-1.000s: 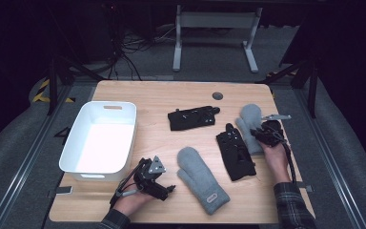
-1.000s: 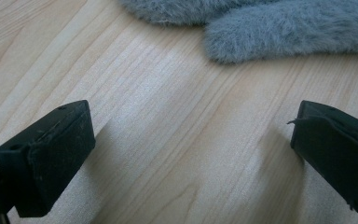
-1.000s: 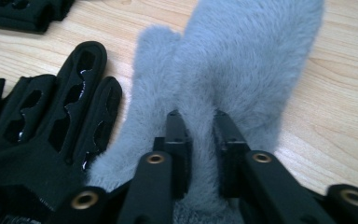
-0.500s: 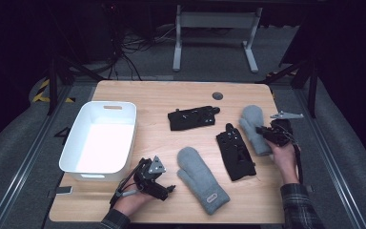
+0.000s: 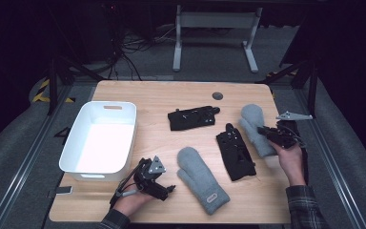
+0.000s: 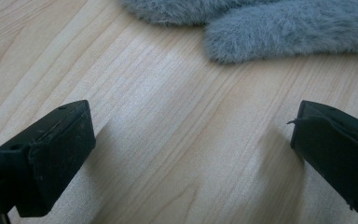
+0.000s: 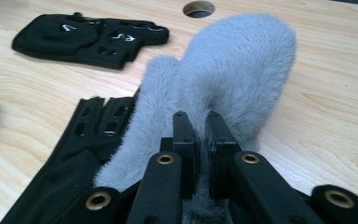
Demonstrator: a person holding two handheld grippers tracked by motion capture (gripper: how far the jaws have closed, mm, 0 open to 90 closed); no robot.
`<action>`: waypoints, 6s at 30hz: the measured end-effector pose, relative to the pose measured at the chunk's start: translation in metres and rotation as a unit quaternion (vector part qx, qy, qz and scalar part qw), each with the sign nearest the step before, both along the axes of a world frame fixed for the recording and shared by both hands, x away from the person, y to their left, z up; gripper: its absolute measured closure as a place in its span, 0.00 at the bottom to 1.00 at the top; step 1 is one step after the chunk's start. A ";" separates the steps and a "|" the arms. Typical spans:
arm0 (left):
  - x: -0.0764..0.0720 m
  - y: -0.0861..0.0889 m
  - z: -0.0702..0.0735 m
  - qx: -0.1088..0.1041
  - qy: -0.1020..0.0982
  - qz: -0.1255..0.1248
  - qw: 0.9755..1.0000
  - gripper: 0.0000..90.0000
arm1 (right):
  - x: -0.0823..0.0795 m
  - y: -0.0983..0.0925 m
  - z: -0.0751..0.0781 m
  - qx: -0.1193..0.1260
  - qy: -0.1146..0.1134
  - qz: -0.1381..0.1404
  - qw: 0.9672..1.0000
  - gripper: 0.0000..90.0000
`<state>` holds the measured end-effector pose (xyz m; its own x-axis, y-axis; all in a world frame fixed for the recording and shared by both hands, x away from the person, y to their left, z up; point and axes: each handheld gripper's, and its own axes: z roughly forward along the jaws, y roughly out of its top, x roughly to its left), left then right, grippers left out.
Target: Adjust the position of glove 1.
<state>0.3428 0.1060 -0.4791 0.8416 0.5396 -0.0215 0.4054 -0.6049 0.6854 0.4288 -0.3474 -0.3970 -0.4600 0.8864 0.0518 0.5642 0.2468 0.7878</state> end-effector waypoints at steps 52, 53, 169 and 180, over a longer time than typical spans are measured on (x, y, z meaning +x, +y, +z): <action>0.000 0.000 0.000 0.000 0.000 0.000 1.000 0.00 | -0.098 0.133 0.013 0.038 0.020 0.211 0.976 0.96; 0.000 0.000 0.000 0.000 0.000 0.000 1.000 0.00 | -0.099 0.136 0.012 0.037 0.020 0.214 0.976 0.96; 0.034 -0.082 0.062 -0.020 0.014 -0.100 0.995 0.99 | -0.161 0.112 -0.047 -0.032 0.114 0.295 0.948 1.00; 0.036 -0.078 0.053 -0.028 0.035 -0.083 0.996 1.00 | -0.123 0.100 -0.047 -0.067 0.103 0.238 0.963 1.00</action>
